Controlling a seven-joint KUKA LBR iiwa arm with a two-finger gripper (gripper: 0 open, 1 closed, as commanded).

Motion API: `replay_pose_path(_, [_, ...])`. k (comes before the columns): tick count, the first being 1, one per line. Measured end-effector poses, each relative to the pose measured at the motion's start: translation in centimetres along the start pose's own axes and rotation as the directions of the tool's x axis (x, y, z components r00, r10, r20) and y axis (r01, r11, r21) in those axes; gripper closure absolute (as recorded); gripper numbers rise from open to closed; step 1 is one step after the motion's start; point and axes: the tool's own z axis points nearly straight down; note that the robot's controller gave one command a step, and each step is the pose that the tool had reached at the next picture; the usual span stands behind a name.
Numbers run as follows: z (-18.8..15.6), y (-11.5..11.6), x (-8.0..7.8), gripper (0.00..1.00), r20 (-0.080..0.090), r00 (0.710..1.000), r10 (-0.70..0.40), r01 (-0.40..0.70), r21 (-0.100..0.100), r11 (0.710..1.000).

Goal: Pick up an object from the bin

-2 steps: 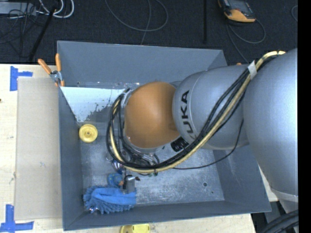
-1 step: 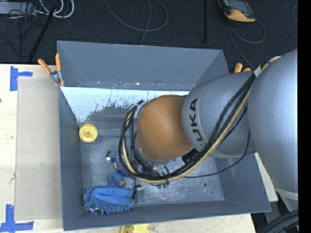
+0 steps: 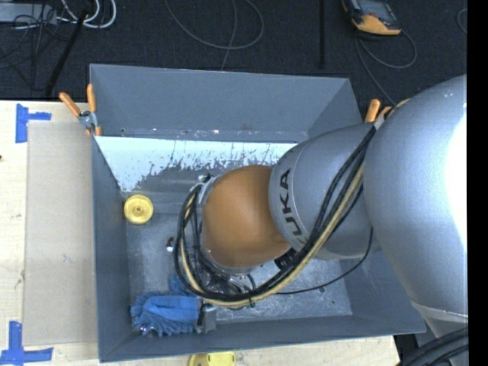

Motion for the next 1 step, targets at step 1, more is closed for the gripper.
replay_pose_path(1, [2.81, 1.82, 0.16, 1.0, 0.014, 0.997, 0.07, -0.07, -0.006, 0.998])
